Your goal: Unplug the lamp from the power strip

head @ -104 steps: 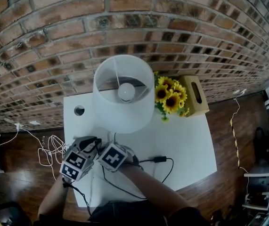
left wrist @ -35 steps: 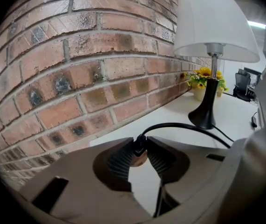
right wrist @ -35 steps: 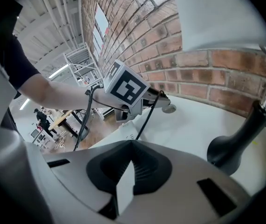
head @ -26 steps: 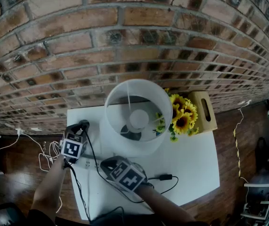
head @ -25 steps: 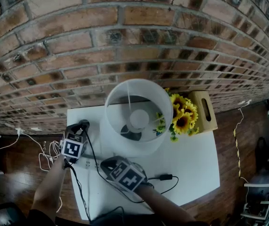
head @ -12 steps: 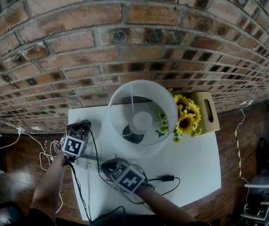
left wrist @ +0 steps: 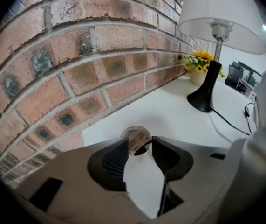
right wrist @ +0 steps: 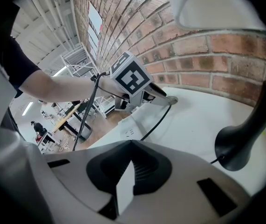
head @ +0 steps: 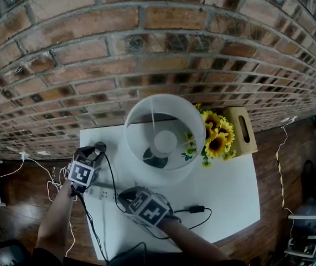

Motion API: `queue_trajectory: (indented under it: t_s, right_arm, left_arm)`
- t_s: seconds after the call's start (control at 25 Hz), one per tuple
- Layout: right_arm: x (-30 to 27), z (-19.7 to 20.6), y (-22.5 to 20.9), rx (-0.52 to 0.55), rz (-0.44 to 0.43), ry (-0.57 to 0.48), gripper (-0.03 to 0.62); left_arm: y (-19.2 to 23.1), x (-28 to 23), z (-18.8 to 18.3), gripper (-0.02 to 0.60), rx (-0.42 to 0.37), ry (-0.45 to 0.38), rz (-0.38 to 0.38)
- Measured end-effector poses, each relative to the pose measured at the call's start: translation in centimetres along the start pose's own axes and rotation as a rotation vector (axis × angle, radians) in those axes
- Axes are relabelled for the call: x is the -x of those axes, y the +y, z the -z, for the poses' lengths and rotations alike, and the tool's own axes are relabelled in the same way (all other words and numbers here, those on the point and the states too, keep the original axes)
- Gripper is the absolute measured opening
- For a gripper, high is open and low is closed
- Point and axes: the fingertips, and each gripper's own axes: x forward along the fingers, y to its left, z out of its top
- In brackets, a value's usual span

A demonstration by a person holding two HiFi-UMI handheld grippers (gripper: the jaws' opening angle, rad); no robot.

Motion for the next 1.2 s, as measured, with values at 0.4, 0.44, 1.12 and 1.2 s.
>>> queue_trajectory:
  t_s: [0.4, 0.44, 1.12, 1.2]
  right_arm:
    - [0.6, 0.1, 1.3, 0.035, 0.002, 0.017, -0.003]
    - [0.9, 0.0, 1.3, 0.041, 0.007, 0.015, -0.003]
    - [2.7, -0.3, 5.9, 0.087, -0.012, -0.021, -0.005]
    - [3.0, -0.9, 6.3, 0.092, -0.011, -0.052, -0.004]
  left_arm:
    - [1.0, 2.2, 0.2, 0.152, 0.059, -0.081, -0.012]
    - [0.8, 3.1, -0.1, 0.144, 0.078, -0.089, -0.015]
    - [-1.9, 10.7, -1.5, 0.017, 0.114, -0.206, 0.038]
    - [-2.1, 11.6, -1.4, 0.017, 0.129, -0.223, 0.035]
